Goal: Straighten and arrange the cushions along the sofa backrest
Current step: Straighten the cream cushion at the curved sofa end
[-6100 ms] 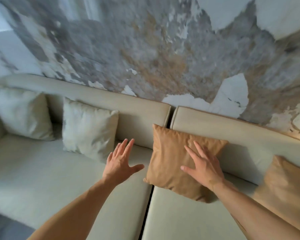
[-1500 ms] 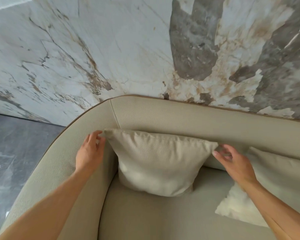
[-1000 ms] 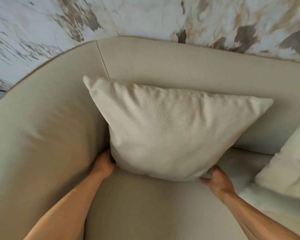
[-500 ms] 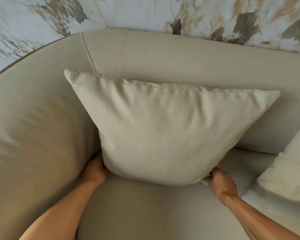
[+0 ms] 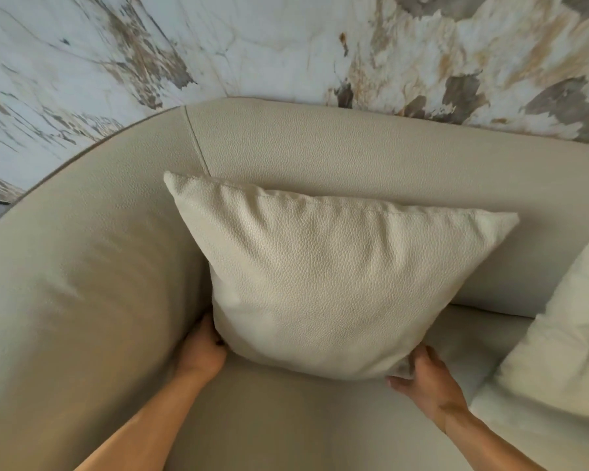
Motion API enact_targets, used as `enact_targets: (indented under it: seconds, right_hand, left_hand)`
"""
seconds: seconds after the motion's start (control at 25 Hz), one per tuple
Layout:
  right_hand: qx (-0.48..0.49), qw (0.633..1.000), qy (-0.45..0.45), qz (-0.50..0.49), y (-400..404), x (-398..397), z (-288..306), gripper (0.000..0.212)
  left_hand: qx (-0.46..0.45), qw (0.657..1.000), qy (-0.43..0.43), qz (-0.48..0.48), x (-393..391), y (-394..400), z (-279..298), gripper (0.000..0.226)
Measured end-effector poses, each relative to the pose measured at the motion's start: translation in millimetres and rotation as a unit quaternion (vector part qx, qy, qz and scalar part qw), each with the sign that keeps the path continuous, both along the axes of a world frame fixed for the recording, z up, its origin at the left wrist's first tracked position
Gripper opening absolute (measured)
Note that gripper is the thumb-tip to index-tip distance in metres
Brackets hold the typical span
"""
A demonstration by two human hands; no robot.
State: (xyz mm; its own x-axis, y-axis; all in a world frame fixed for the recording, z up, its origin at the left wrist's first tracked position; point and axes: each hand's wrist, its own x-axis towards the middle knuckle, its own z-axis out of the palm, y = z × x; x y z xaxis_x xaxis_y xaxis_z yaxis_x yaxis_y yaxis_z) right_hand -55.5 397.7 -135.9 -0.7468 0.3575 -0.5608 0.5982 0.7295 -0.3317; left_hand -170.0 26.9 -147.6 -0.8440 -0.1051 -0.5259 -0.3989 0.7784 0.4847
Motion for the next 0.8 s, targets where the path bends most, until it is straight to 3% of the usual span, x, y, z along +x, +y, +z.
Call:
enact_targets:
  seconds: [0.16,0.36,0.56,0.8]
  right_hand:
    - [0.030,0.999,0.037,0.019,-14.3,-3.0,60.7,0.080]
    - [0.079,0.992,0.081,0.052,-43.0,13.4,170.6,0.105]
    - [0.127,0.979,0.139,0.080,-73.6,69.8,296.2,0.098]
    - [0.183,0.963,0.185,0.067,-76.7,131.0,392.4,0.092]
  left_hand:
    - [0.082,0.996,0.030,0.013,21.5,0.6,59.8,0.078]
    - [-0.002,0.987,0.124,-0.105,52.7,-9.6,169.1,0.082]
    - [-0.038,0.960,0.230,-0.153,98.0,-33.2,285.9,0.085]
    - [-0.080,0.932,0.286,-0.207,141.6,-54.0,379.3,0.087]
